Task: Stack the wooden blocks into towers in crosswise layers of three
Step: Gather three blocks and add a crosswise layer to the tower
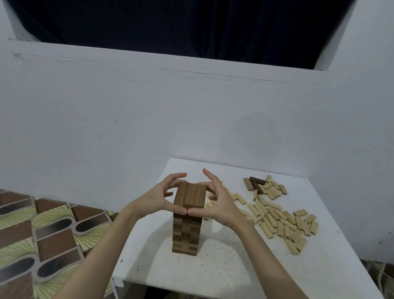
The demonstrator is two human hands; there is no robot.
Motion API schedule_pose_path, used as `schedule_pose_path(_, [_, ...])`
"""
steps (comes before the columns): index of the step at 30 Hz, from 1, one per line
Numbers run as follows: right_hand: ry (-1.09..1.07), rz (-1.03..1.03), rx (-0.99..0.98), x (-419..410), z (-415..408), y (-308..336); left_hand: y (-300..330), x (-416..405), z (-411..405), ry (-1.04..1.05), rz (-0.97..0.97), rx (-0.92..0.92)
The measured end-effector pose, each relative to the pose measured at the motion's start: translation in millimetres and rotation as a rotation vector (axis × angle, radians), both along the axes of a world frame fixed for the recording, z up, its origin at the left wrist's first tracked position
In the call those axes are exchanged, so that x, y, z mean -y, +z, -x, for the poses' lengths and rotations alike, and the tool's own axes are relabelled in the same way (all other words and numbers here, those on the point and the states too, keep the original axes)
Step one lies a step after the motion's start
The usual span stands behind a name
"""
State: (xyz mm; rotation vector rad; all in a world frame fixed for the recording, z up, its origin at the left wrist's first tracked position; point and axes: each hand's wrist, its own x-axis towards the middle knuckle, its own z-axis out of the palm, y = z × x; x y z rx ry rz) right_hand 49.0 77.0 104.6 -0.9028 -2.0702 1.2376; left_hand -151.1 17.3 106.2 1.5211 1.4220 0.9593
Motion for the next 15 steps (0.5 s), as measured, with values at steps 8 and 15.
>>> schedule_pose_path(8, [0.004, 0.013, 0.0, 0, 0, 1, 3, 0, 0, -0.005, 0.006, -0.016])
schedule_pose_path(15, [0.012, 0.014, 0.004, -3, -7, 2, 12, 2, -1, -0.025, -0.012, -0.043])
